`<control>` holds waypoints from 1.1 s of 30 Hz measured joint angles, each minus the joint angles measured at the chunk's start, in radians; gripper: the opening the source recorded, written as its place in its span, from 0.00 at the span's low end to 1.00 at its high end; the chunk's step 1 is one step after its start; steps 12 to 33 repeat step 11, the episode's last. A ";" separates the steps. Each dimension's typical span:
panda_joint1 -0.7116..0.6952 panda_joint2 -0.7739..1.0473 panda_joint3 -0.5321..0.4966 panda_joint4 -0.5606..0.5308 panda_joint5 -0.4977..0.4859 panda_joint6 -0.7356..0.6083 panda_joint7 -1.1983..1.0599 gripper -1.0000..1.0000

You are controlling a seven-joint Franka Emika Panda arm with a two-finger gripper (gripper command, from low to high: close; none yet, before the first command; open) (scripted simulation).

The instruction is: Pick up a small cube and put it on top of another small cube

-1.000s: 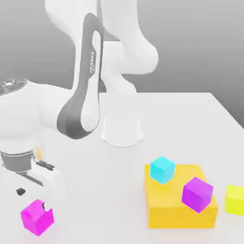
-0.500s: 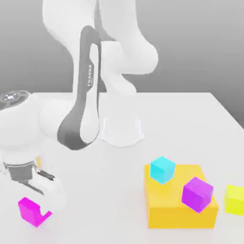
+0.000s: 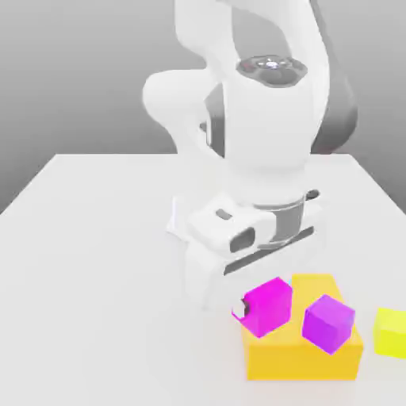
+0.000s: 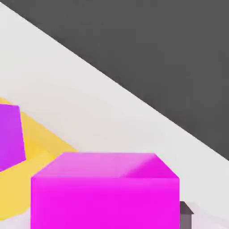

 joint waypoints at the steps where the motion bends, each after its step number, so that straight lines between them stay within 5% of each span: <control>1: 0.032 -0.018 0.012 0.000 -0.003 -0.017 -0.042 0.00; 6: 0.086 0.026 0.037 -0.027 -0.026 0.055 -0.132 0.00; 7: 0.086 0.055 0.036 -0.035 -0.033 0.093 -0.129 1.00; 33: 0.085 0.055 0.036 -0.035 -0.033 0.092 -0.129 1.00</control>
